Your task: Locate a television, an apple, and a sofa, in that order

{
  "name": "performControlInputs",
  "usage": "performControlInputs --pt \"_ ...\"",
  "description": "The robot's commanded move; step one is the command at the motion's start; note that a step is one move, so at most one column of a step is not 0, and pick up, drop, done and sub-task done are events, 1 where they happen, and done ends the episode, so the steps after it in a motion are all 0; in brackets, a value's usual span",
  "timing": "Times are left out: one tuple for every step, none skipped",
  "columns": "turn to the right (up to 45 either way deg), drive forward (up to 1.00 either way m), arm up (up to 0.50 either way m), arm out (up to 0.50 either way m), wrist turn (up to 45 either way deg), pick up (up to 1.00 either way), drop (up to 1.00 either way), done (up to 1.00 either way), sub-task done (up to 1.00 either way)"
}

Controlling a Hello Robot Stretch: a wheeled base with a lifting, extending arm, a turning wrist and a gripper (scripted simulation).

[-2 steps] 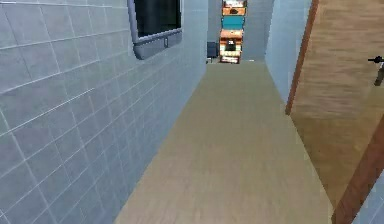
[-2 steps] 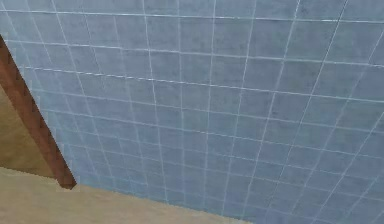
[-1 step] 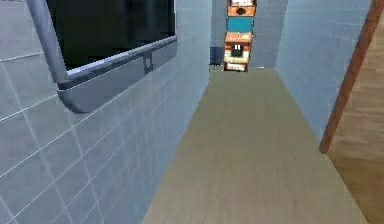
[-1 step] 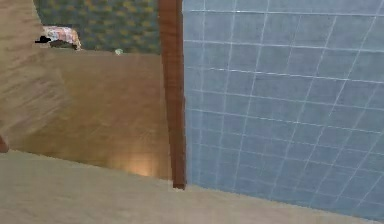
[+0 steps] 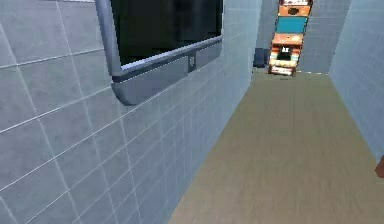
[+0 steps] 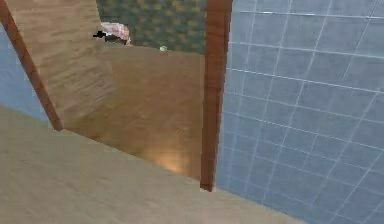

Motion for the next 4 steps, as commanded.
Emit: performControlInputs --pt "0.0 0.0 0.0 0.0 0.0 0.0 0.0 0.0 1.0" --pt "-45.0 0.0 0.0 0.0 0.0 0.0 0.0 0.0 0.0" --pt "-45.0 0.0 0.0 0.0 0.0 0.0 0.0 0.0 0.0" --pt "-45.0 0.0 0.0 0.0 0.0 0.0 0.0 0.0 0.0"
